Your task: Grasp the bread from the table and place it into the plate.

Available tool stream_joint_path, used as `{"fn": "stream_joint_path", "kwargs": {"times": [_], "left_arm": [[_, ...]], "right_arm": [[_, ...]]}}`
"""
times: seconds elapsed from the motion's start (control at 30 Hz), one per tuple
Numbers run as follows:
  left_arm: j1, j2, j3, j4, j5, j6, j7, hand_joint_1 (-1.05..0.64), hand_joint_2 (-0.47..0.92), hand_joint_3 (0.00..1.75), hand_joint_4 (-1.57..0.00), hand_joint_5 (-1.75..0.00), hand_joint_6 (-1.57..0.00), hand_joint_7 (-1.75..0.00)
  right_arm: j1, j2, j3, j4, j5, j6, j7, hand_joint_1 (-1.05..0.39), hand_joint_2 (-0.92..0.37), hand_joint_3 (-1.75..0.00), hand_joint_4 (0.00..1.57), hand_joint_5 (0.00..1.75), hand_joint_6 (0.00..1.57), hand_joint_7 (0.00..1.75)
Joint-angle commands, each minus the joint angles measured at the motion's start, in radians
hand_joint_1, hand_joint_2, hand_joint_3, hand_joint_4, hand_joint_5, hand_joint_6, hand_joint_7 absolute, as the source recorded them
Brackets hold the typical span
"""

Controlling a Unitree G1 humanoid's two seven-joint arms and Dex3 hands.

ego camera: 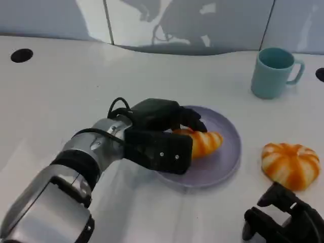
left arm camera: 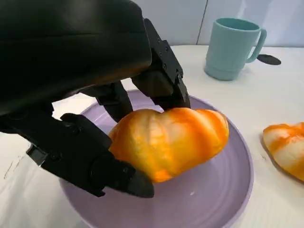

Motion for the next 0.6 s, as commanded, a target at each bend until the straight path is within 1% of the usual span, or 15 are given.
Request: {"fn": "stream_joint_path", "kwargs": {"times": [0.03,0.27,0.3,0.33,0.37,0.4,0.47,0.57,0.6], "left_arm": [[-0.003,0.01,0.006,-0.001,-0.012,-0.002,-0.012,-0.28,0.92,0.12,-0.58,-0.79,-0.72,-0.1],[-0.003,0.01,0.007,-0.001,-0.012,-0.002,-0.012,-0.28,0.92,0.12,-0.57,-0.8,-0.73,-0.09],[-0.016,0.018,-0.008,-0.006,0.004,-0.002,-0.022,-0.28,0.92,0.12,-0.57,-0.8,-0.73,-0.08],[-0.025,0.024,-0.019,-0.01,0.016,-0.001,-0.03,-0.63,0.92,0.19,-0.24,-0.57,-0.44,-0.04],[-0.032,0.028,-0.027,-0.014,0.024,-0.001,-0.036,-0.75,0.92,0.22,-0.12,-0.48,-0.34,-0.03],[-0.035,0.03,-0.031,-0.016,0.027,0.0,-0.039,-0.82,0.92,0.24,-0.05,-0.43,-0.28,-0.02],[-0.034,0.031,-0.034,-0.017,0.025,0.0,-0.04,-0.86,0.92,0.25,-0.01,-0.4,-0.25,-0.01],[-0.034,0.032,-0.037,-0.019,0.022,0.001,-0.04,-0.87,0.92,0.26,0.0,-0.39,-0.24,-0.01],[-0.028,0.055,-0.026,-0.039,0.013,-0.017,-0.026,-0.87,0.92,0.26,0.0,-0.39,-0.24,-0.01]], "right_arm": [[0.007,-0.006,-0.002,-0.014,0.0,-0.005,-0.006,-0.64,-0.92,-0.17,0.77,1.6,0.68,1.38],[0.008,-0.006,-0.002,-0.014,0.0,-0.005,-0.006,-0.64,-0.92,-0.17,0.77,1.6,0.68,1.38],[0.005,-0.006,-0.002,-0.012,0.001,-0.004,-0.005,-0.64,-0.92,-0.17,0.77,1.6,0.68,1.38],[0.003,-0.006,-0.002,-0.01,0.002,-0.004,-0.004,-0.65,-0.92,-0.17,0.77,1.6,0.67,1.38],[0.002,-0.006,-0.002,-0.009,0.003,-0.003,-0.003,-0.65,-0.92,-0.17,0.77,1.6,0.67,1.38],[0.001,-0.006,-0.002,-0.009,0.003,-0.003,-0.003,-0.65,-0.92,-0.17,0.77,1.6,0.66,1.38],[0.001,-0.006,-0.002,-0.009,0.003,-0.003,-0.003,-0.65,-0.92,-0.17,0.77,1.6,0.66,1.38],[0.001,-0.006,-0.002,-0.009,0.003,-0.003,-0.003,-0.65,-0.92,-0.17,0.77,1.6,0.66,1.38],[-0.002,-0.009,-0.004,-0.007,0.004,0.0,-0.005,-0.65,-0.92,-0.17,0.77,1.6,0.66,1.38]]}}
